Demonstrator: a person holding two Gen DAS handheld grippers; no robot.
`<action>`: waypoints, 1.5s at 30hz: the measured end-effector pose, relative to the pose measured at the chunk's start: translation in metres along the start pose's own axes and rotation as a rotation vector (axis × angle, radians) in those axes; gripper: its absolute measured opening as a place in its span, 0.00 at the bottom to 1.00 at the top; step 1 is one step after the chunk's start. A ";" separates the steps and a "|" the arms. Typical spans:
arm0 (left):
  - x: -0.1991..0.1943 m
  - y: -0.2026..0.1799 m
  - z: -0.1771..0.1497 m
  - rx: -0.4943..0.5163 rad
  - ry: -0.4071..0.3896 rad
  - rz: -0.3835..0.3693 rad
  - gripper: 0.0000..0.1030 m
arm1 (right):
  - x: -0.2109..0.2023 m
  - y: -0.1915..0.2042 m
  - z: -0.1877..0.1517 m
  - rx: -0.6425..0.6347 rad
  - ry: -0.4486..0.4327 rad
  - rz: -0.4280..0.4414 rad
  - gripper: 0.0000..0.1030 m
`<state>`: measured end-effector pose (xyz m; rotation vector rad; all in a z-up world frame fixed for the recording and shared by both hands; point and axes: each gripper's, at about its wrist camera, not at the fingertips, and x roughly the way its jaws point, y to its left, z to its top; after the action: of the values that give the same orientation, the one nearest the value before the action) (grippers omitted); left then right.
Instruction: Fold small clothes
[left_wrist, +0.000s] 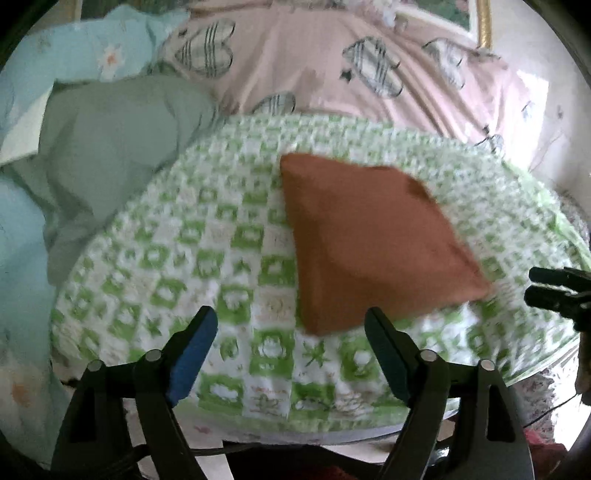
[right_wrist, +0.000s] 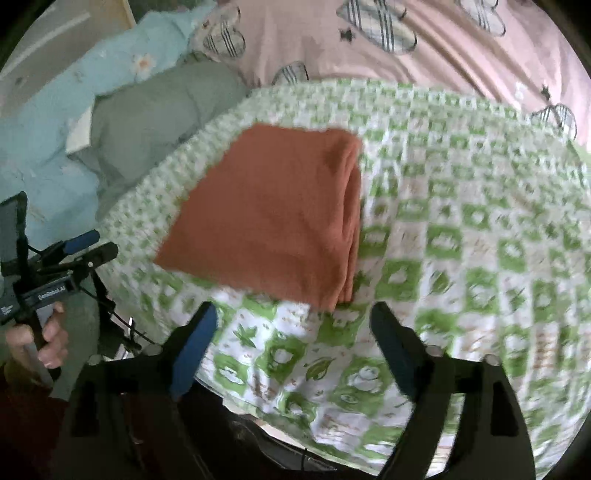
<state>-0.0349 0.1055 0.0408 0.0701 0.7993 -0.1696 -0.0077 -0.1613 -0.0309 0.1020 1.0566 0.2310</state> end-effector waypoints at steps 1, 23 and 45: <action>-0.005 -0.002 0.004 0.013 -0.011 -0.003 0.88 | -0.010 0.000 0.004 -0.004 -0.026 -0.001 0.97; 0.052 -0.023 -0.006 0.061 0.136 0.071 0.93 | 0.054 0.003 0.000 -0.002 0.081 -0.006 1.00; 0.059 -0.039 0.028 0.091 0.130 0.115 0.93 | 0.060 0.005 0.027 -0.009 0.072 0.004 1.00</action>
<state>0.0182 0.0557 0.0183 0.2140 0.9146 -0.0934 0.0433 -0.1412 -0.0672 0.0878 1.1272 0.2449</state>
